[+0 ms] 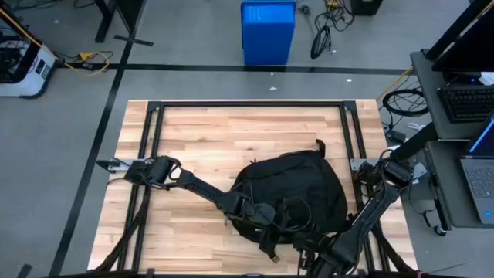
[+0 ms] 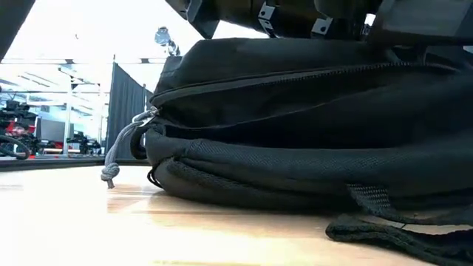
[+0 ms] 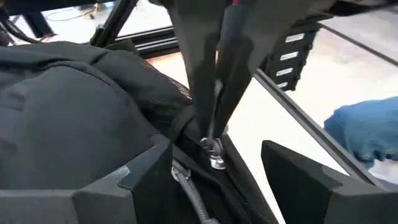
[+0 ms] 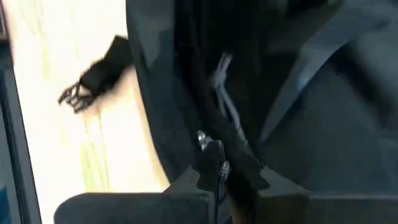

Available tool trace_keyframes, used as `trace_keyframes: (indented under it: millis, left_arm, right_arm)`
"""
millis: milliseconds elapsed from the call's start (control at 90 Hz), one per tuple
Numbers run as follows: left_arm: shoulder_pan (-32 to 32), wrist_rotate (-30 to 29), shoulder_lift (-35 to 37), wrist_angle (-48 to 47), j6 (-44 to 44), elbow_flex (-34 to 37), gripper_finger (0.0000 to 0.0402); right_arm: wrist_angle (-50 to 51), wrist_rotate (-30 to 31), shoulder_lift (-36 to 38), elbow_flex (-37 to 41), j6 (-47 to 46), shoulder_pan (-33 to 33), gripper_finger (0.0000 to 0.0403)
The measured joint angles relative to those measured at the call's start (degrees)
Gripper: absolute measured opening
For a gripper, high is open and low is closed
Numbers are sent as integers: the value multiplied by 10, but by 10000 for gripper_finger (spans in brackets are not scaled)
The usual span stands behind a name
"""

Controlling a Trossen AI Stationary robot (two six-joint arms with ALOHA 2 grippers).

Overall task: Unpack backpack
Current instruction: Close the black backpack

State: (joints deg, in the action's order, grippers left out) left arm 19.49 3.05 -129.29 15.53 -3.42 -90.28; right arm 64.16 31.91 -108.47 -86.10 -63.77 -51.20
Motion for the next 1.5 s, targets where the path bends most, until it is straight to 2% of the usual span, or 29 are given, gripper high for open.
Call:
trace_keyframes:
  millis: [611, 756, 911, 1200, 1500]
  left_arm:
    - [1, 31, -8, 48, 1, 0, 226]
    - [1, 35, -30, 84, -5, 0, 188]
    - [1, 35, -35, 89, -43, 0, 126]
    - [-1, 34, -37, 117, -45, 1, 17]
    - [-1, 35, -37, 111, -45, 1, 14]
  right_arm:
    - [-27, 61, 2, -3, 49, 9, 0]
    - [-27, 61, 2, -3, 49, 9, 0]
    - [-28, 60, 2, -3, 49, 9, 0]
    - [-30, 62, 4, -4, 49, 8, 0]
    - [-29, 57, 8, -4, 49, 8, 0]
